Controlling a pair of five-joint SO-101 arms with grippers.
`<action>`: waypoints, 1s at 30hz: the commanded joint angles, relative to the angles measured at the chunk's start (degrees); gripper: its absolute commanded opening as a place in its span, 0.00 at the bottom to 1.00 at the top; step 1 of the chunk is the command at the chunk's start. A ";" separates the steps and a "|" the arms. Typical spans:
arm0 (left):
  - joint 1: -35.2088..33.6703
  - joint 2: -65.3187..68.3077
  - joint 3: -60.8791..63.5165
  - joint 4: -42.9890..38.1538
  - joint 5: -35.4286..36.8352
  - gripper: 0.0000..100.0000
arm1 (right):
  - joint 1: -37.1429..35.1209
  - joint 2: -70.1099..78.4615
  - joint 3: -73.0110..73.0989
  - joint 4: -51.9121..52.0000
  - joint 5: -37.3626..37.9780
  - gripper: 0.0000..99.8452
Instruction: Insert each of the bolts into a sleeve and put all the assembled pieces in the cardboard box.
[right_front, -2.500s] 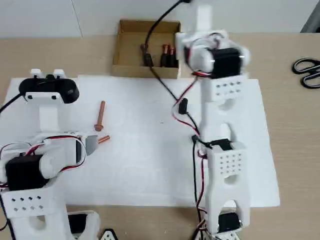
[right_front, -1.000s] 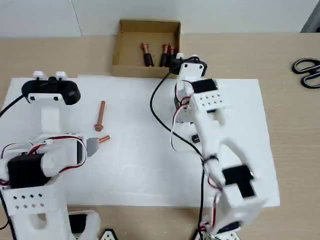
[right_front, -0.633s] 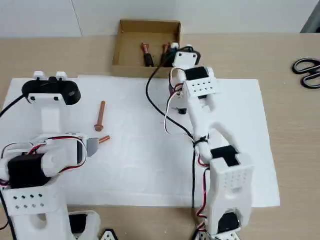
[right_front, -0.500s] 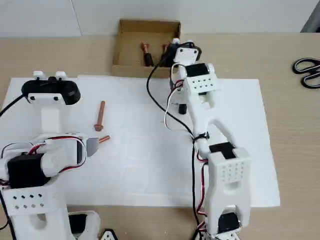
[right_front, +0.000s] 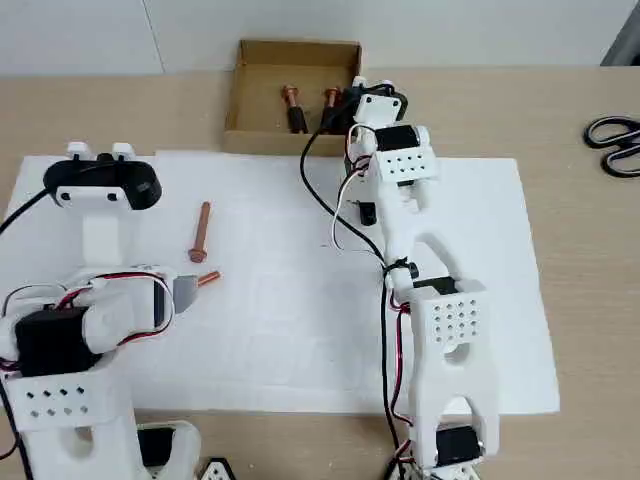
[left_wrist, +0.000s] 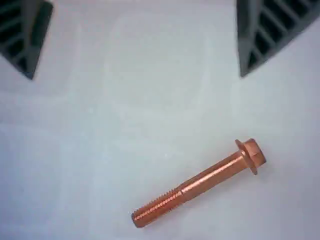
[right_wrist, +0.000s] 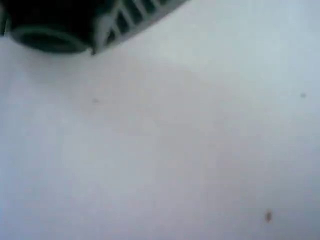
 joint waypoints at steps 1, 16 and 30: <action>-0.26 -0.62 -0.22 0.70 -0.35 0.25 | 0.04 0.31 -0.79 2.59 -0.62 0.10; -0.26 -0.62 -0.22 0.70 -0.35 0.25 | -1.10 0.75 -0.62 8.57 -0.26 0.10; -0.26 -0.62 -0.22 0.70 -0.35 0.25 | -1.10 0.57 -0.62 9.36 -0.26 0.10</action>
